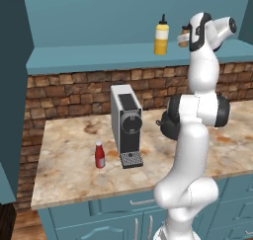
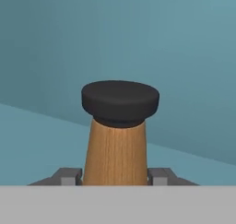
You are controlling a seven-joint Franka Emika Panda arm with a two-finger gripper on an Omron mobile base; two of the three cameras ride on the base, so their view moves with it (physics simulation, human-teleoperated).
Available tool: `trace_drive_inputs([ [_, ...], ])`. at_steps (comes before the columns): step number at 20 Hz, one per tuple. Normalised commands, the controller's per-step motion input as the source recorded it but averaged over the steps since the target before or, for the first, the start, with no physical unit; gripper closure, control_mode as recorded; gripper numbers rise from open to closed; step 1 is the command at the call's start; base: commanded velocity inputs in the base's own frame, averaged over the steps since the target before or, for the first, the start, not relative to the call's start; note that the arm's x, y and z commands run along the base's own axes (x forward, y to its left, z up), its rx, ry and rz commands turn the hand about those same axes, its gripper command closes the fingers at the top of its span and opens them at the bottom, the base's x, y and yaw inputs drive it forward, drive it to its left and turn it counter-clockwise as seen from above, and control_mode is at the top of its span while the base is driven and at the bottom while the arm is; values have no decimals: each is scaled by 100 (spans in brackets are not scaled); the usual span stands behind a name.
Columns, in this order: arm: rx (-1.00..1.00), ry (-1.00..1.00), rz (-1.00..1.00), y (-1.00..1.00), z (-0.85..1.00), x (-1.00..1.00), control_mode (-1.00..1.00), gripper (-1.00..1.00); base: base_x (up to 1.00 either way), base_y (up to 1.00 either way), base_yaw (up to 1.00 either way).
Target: There are various items on the counter. Only move the condiments/shakers into the cabinet.
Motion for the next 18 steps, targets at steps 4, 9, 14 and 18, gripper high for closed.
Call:
trace_drive_inputs([
  [4,0,0,0,0,0,-8,-100,-100,0,0,0],
  [9,0,0,0,0,-15,-68,-100,-100,0,0,0],
  [14,0,0,0,-1,-52,-100,-100,-100,0,0,0],
  [18,0,0,0,-4,-96,-100,-100,-100,0,0,0],
])
